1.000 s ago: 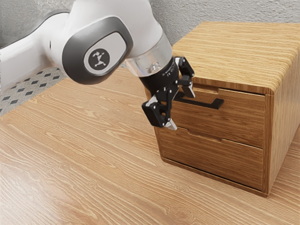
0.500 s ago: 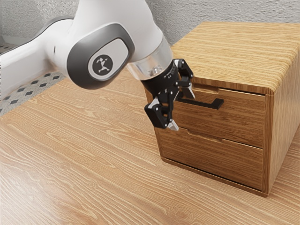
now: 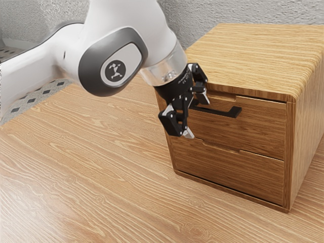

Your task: Pull the drawer handle with one arm to open the drawer

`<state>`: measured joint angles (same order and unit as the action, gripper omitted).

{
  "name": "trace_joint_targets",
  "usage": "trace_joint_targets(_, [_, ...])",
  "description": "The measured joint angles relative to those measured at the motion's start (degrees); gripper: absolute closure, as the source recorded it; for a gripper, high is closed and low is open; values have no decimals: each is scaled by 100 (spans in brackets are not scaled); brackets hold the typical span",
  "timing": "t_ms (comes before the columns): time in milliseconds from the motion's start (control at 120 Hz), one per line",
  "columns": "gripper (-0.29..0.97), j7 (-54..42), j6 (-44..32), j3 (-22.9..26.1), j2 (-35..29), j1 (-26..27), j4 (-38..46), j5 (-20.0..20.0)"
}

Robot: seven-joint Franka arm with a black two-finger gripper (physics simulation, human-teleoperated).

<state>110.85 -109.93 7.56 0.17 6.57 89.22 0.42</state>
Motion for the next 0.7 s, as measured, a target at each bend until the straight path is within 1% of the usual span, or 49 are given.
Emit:
trace_joint_targets(250, [0, 44, -29, -108, 42, 111, 34, -4])
trace_joint_targets(467, [0, 63, -46, -2, -85, 17, 184, 10])
trace_joint_targets(558, [4, 66, -46, 10, -120, 9, 206, 14])
trace_joint_targets(700, [14, 69, -28, 9, -131, 13, 211, 18])
